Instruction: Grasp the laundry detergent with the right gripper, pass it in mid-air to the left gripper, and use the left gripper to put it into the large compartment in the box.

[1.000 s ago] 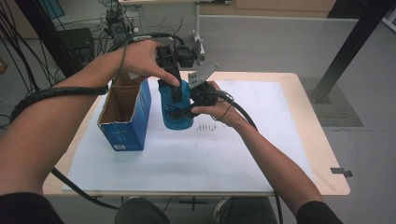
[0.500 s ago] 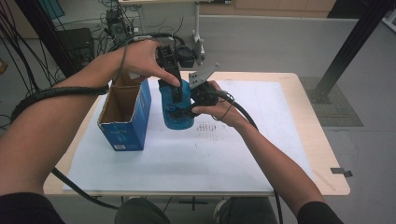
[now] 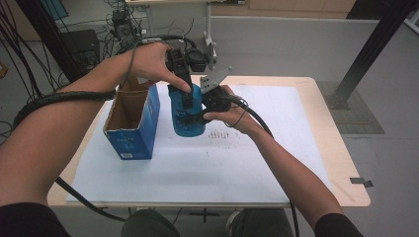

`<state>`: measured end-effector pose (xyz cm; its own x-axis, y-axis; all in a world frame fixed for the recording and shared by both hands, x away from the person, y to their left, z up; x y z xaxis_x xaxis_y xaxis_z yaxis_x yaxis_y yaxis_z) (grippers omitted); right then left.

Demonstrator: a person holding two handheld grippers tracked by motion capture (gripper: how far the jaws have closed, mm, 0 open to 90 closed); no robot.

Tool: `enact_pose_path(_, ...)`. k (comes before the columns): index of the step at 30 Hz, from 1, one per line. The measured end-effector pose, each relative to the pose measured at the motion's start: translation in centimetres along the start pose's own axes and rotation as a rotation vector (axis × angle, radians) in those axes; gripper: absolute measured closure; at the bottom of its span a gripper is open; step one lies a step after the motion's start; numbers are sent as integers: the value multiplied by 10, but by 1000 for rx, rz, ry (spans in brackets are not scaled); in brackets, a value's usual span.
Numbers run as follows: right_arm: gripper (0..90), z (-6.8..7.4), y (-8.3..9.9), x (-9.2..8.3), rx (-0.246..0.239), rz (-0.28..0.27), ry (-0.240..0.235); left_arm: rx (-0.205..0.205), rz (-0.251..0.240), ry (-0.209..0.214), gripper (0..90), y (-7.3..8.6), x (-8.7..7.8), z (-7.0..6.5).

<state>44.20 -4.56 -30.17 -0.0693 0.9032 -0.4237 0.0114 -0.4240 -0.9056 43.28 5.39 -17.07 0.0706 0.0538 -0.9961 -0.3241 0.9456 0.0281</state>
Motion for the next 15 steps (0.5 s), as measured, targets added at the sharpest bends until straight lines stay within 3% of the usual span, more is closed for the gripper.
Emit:
enact_pose_path(6, 436, 1, -1, -1, -1, -5, -9, 3, 1, 3, 119, -1, 2, 0)
enact_pose_path(15, 436, 2, -1, 0, -7, -7, -17, 19, 8, 45, 277, 0, 3, -1)
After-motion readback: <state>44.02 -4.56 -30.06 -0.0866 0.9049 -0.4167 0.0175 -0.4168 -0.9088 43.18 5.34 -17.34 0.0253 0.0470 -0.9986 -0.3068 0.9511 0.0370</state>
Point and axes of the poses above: each handheld gripper's, and its own axes: x roughly forward along the jaws, y roughly out of its underside, z roughly to its left, the point moved 1 cm from there along x, roughly forward along the jaws, and after that the axes turned 1 degree about z, right-handed, at the moved point
